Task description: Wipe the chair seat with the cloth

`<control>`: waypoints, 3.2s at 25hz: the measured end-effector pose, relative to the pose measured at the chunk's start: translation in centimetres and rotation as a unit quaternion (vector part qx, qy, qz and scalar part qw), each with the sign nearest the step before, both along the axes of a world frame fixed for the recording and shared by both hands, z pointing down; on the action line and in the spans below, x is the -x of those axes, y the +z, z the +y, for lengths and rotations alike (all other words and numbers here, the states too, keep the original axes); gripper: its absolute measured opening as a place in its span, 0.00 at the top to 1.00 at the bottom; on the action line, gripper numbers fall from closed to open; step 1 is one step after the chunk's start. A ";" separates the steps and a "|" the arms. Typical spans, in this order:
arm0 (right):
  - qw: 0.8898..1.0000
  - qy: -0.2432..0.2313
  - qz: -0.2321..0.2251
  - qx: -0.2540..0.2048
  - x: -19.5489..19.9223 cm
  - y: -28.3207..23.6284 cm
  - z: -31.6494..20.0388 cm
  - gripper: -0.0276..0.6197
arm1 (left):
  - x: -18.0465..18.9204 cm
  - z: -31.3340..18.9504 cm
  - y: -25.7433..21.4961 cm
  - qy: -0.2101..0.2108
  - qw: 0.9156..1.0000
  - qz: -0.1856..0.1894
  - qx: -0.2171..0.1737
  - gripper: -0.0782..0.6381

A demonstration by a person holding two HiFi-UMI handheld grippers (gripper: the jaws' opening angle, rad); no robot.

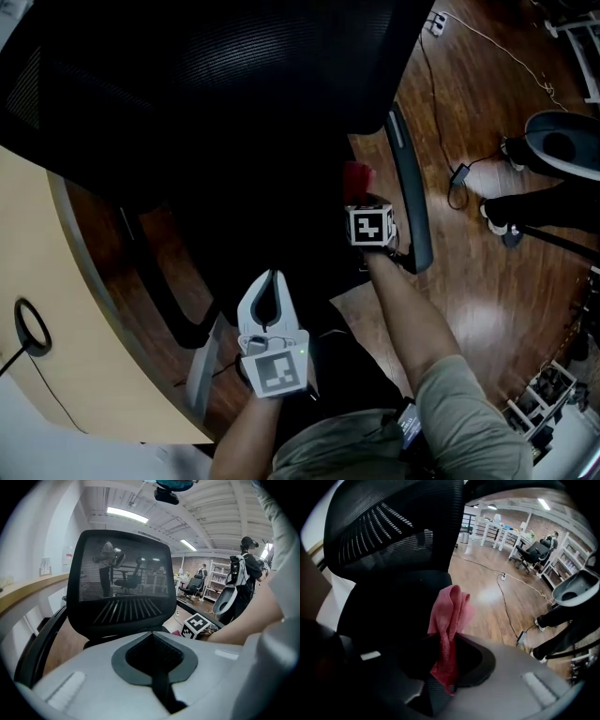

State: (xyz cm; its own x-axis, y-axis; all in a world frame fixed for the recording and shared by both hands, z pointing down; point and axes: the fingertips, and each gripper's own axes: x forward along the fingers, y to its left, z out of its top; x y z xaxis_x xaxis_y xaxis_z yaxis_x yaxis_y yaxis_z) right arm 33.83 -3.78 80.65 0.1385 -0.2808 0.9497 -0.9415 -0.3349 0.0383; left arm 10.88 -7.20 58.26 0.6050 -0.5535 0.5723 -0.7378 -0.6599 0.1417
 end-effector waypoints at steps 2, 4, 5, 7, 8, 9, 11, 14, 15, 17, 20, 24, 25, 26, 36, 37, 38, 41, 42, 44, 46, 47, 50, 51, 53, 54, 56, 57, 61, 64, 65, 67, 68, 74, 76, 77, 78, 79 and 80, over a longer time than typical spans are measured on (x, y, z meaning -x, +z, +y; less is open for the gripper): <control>1.000 -0.006 -0.002 -0.012 1.2 -0.5 -0.6 0.83 | 1.1 -0.1 0.0 -0.011 1.000 -0.003 0.002 0.88; 0.999 -0.038 -0.009 -0.036 4.0 -1.4 -1.9 0.83 | 2.9 -0.5 -0.2 -0.028 1.000 -0.007 0.003 0.88; 0.997 -0.061 -0.013 -0.049 6.0 -2.0 -2.6 0.83 | 3.9 -0.6 -0.3 -0.039 0.999 -0.008 0.004 0.88; 0.991 -0.109 -0.033 -0.075 11.0 -3.1 -3.7 0.83 | 6.2 -0.7 -0.5 -0.059 0.998 -0.010 0.005 0.88; 0.986 -0.131 -0.048 -0.088 13.9 -3.6 -4.1 0.83 | 7.3 -0.7 -0.7 -0.067 0.998 -0.012 0.003 0.88; 0.981 -0.154 -0.064 -0.101 16.9 -4.1 -4.5 0.83 | 8.5 -0.7 -0.7 -0.072 0.997 -0.014 0.001 0.88; 0.969 -0.197 -0.091 -0.121 22.7 -4.8 -5.0 0.83 | 10.7 -0.7 -0.7 -0.081 0.997 -0.018 -0.005 0.88; 0.953 -0.247 -0.124 -0.124 30.4 -5.2 -4.1 0.83 | 14.2 0.1 -0.9 -0.100 0.995 -0.017 -0.008 0.88; 0.949 -0.259 -0.134 -0.119 32.6 -5.2 -3.4 0.83 | 15.4 0.5 -1.0 -0.105 0.994 -0.018 -0.007 0.88; 0.942 -0.280 -0.149 -0.108 36.2 -5.0 -2.4 0.83 | 17.5 1.1 -1.3 -0.109 0.994 -0.019 -0.008 0.88; 0.933 -0.308 -0.159 -0.093 39.7 -4.7 -1.2 0.83 | 19.4 1.7 -1.7 -0.111 0.994 -0.018 -0.011 0.88; 0.926 -0.334 -0.161 -0.071 42.2 -3.9 -0.1 0.83 | 20.8 2.2 -2.1 -0.123 0.992 -0.018 -0.012 0.88; 0.924 -0.342 -0.159 -0.065 42.5 -3.5 0.1 0.83 | 21.0 2.2 -1.9 -0.127 0.992 -0.019 -0.012 0.88; 0.922 -0.350 -0.156 -0.059 42.7 -3.1 0.2 0.83 | 21.2 2.1 -1.7 -0.131 0.991 -0.019 -0.013 0.88; 0.937 -0.317 -0.137 -0.053 36.9 -0.9 0.3 0.83 | 17.9 3.1 0.6 -0.131 0.991 -0.023 -0.005 0.88; 0.939 -0.312 -0.134 -0.053 36.0 -0.8 0.4 0.83 | 17.2 3.2 0.7 -0.125 0.992 -0.024 -0.003 0.88; 0.941 -0.307 -0.130 -0.053 34.9 -0.8 0.5 0.83 | 16.4 3.3 0.8 -0.118 0.993 -0.024 -0.002 0.88; 0.950 -0.286 -0.117 -0.053 31.0 -0.8 0.9 0.83 | 13.4 3.8 0.8 -0.092 0.996 -0.018 -0.002 0.88; 0.953 -0.278 -0.112 -0.052 29.7 -0.8 1.0 0.83 | 12.4 4.0 0.7 -0.084 0.996 -0.016 -0.002 0.88; 0.959 -0.259 -0.100 -0.051 26.7 -0.8 1.3 0.83 | 10.3 4.2 0.5 -0.069 0.998 -0.010 -0.002 0.88; 0.967 -0.234 -0.088 -0.049 23.4 -0.8 1.6 0.83 | 8.2 4.5 0.2 -0.052 0.999 -0.005 -0.003 0.88; 0.971 -0.220 -0.084 -0.048 21.7 -0.8 1.8 0.83 | 7.2 4.7 0.2 -0.045 0.999 -0.004 -0.002 0.88; 0.980 -0.183 -0.069 -0.043 17.0 -0.8 2.9 0.83 | 4.3 5.5 0.4 -0.025 1.000 0.000 0.003 0.88; 0.982 -0.170 -0.063 -0.041 15.5 -0.7 3.3 0.83 | 3.5 5.8 0.6 -0.018 1.000 0.001 0.004 0.88; 0.988 -0.142 -0.053 -0.037 12.5 -0.6 4.3 0.83 | 1.8 6.3 0.8 -0.005 1.000 0.004 0.006 0.88; 0.990 -0.126 -0.049 -0.035 11.2 -0.6 4.9 0.83 | 1.0 6.5 0.9 0.003 1.000 0.005 0.006 0.88; 0.994 -0.093 -0.041 -0.031 8.7 -0.5 6.1 0.83 | -0.4 7.1 1.1 0.015 1.000 0.006 0.007 0.88; 0.996 -0.076 -0.037 -0.029 7.6 -0.5 6.8 0.83 | -1.0 7.3 1.2 0.020 1.000 0.007 0.008 0.88; 0.999 -0.031 -0.023 -0.013 4.6 -0.2 9.4 0.83 | -2.6 8.2 1.3 0.033 0.999 0.007 0.012 0.88; 0.999 -0.019 -0.025 -0.009 4.1 0.3 10.3 0.84 | -3.2 8.8 1.8 0.038 0.999 0.004 0.014 0.88; 0.999 -0.019 -0.024 -0.010 4.1 0.4 10.4 0.84 | -3.2 9.0 2.0 0.039 0.999 0.003 0.014 0.88; 1.000 -0.018 -0.021 -0.011 4.1 0.4 10.4 0.84 | -3.0 9.3 2.1 0.036 0.999 0.002 0.014 0.88; 1.000 -0.020 -0.019 -0.013 4.1 0.2 10.3 0.84 | -2.8 9.3 2.1 0.032 0.999 0.002 0.014 0.88; 0.996 -0.080 -0.023 -0.039 8.9 -1.7 8.2 0.84 | 1.4 8.6 1.3 -0.009 1.000 -0.005 0.010 0.88; 0.990 -0.124 -0.036 -0.055 13.0 -2.5 7.0 0.84 | 3.7 8.3 1.1 -0.029 0.999 -0.009 0.009 0.88; 0.986 -0.145 -0.046 -0.063 15.3 -2.9 6.5 0.84 | 4.9 8.1 0.9 -0.038 0.999 -0.012 0.008 0.88; 0.982 -0.167 -0.057 -0.069 17.9 -3.3 6.1 0.84 | 6.1 7.9 0.8 -0.047 0.999 -0.016 0.007 0.88; 0.976 -0.192 -0.068 -0.073 20.5 -3.6 5.9 0.84 | 7.4 7.8 0.7 -0.056 0.998 -0.019 0.005 0.88; 0.969 -0.221 -0.078 -0.075 23.3 -3.8 5.8 0.84 | 8.7 7.7 0.6 -0.064 0.998 -0.023 0.004 0.88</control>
